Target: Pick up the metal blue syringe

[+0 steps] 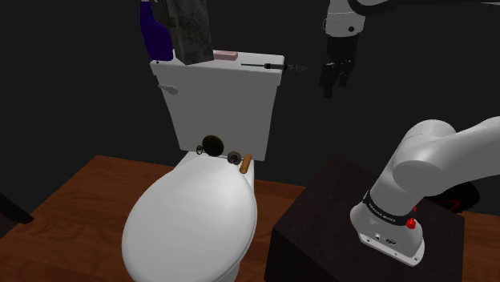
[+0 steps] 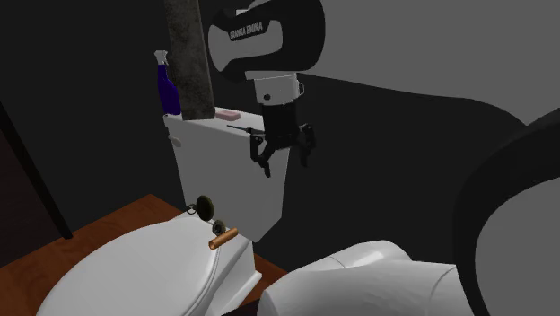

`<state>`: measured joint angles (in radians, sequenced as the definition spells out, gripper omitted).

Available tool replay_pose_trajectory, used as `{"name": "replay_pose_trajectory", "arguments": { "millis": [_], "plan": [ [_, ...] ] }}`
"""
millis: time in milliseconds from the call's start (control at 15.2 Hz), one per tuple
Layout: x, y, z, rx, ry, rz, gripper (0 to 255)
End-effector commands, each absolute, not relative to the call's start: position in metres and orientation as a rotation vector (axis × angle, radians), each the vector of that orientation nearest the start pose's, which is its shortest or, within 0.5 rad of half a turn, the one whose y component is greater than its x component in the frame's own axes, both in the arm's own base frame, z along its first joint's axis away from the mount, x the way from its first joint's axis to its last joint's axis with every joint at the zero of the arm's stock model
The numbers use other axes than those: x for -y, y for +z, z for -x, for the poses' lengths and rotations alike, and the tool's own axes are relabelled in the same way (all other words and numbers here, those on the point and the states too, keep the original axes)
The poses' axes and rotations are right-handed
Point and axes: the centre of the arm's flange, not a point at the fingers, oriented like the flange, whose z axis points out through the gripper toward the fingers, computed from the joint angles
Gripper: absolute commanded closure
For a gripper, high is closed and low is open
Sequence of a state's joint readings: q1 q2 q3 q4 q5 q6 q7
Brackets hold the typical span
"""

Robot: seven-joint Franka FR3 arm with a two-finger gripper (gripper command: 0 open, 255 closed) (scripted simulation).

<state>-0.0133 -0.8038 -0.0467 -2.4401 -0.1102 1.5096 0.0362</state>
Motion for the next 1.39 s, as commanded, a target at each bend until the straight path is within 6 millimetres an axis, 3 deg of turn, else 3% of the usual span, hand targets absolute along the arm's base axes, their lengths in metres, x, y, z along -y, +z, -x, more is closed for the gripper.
{"name": "replay_pose_trajectory", "arguments": {
  "millis": [0, 660, 1320],
  "plan": [
    [0.033, 0.552, -0.291, -0.128, 0.205, 3.209, 0],
    [0.061, 0.582, -0.421, 0.396, 0.262, 3.131, 0],
    [0.047, 0.606, -0.555, 0.892, 0.309, 2.969, 0]
  ]
}}
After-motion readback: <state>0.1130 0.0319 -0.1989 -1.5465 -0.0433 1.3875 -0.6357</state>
